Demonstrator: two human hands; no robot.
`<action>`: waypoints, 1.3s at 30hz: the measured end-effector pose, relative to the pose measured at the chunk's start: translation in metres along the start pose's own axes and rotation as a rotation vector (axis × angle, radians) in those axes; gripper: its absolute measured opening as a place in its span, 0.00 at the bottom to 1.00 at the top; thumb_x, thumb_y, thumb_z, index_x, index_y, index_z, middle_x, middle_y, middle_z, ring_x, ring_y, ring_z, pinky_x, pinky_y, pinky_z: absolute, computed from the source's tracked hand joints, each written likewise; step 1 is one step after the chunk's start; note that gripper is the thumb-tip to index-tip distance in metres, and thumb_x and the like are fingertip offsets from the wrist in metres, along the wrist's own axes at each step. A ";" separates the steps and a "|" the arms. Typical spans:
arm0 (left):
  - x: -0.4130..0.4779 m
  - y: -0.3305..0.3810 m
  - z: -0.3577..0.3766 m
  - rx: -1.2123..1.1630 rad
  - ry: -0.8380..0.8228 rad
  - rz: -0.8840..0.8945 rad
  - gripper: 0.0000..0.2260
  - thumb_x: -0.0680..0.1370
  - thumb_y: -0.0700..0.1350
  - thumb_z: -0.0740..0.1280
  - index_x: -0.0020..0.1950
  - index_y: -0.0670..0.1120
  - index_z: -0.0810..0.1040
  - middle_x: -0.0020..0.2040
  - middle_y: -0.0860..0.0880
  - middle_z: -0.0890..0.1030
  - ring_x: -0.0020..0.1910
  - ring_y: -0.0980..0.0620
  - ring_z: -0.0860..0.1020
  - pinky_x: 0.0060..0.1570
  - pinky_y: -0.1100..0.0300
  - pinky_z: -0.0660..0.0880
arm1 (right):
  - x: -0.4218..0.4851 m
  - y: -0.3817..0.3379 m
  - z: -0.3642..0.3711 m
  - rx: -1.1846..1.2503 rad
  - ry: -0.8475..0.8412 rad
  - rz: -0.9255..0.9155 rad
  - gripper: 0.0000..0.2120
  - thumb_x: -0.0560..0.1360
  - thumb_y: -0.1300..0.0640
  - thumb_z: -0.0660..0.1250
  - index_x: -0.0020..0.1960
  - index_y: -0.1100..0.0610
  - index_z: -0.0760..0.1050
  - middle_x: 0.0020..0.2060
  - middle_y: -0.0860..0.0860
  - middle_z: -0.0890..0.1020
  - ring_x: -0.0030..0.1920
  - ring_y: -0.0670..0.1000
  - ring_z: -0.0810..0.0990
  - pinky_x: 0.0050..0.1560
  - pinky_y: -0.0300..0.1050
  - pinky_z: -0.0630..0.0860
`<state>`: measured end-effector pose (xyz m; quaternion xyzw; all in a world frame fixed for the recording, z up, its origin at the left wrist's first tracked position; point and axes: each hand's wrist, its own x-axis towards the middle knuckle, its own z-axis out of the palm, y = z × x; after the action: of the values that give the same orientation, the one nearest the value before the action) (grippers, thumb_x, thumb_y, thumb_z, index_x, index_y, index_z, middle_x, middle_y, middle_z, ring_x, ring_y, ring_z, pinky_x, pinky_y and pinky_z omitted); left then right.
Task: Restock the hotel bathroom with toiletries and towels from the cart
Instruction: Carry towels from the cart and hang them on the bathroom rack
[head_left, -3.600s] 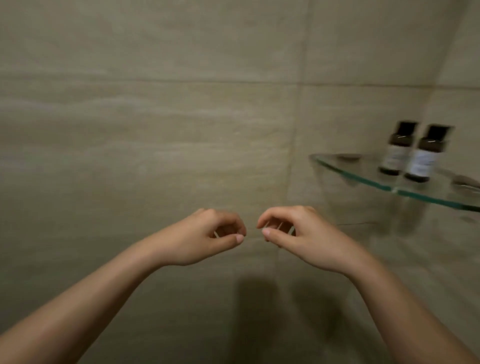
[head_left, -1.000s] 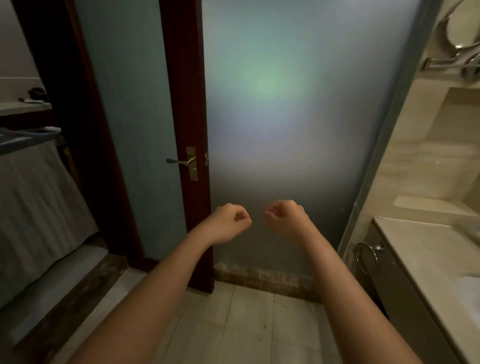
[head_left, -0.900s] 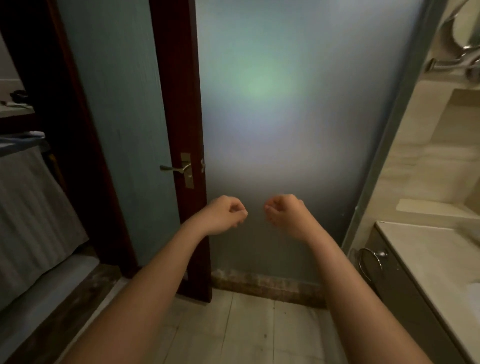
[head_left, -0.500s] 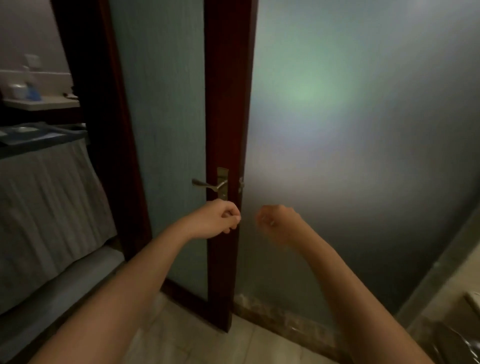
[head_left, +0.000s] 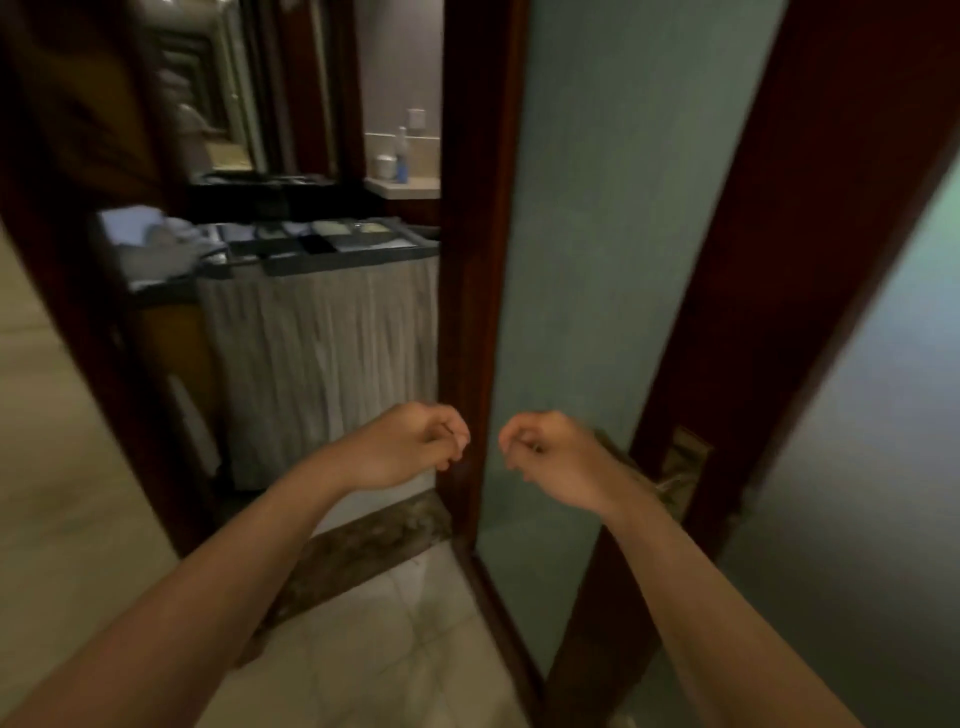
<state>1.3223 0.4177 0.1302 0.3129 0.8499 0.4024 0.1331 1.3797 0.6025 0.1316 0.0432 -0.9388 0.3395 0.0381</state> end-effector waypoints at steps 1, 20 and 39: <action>0.004 -0.014 -0.013 0.004 0.033 -0.023 0.06 0.78 0.38 0.63 0.50 0.42 0.78 0.43 0.48 0.80 0.43 0.55 0.78 0.46 0.67 0.74 | 0.024 0.001 0.007 0.022 -0.031 -0.017 0.13 0.71 0.60 0.62 0.33 0.45 0.72 0.32 0.48 0.79 0.31 0.44 0.75 0.42 0.45 0.75; 0.172 -0.230 -0.268 0.079 0.230 -0.167 0.06 0.79 0.40 0.62 0.45 0.48 0.77 0.43 0.54 0.78 0.43 0.60 0.77 0.46 0.71 0.73 | 0.442 -0.064 0.099 0.109 -0.301 -0.262 0.08 0.77 0.60 0.61 0.51 0.55 0.79 0.40 0.47 0.80 0.42 0.46 0.79 0.50 0.45 0.77; 0.390 -0.371 -0.420 0.256 0.425 -0.367 0.06 0.79 0.48 0.61 0.48 0.58 0.74 0.43 0.59 0.78 0.44 0.67 0.77 0.42 0.72 0.72 | 0.801 -0.034 0.122 0.113 -0.492 -0.411 0.09 0.78 0.60 0.61 0.56 0.59 0.77 0.43 0.52 0.81 0.39 0.48 0.79 0.42 0.36 0.75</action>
<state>0.6640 0.2363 0.1244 0.0772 0.9449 0.3177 -0.0176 0.5824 0.4546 0.1404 0.3144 -0.8712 0.3558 -0.1245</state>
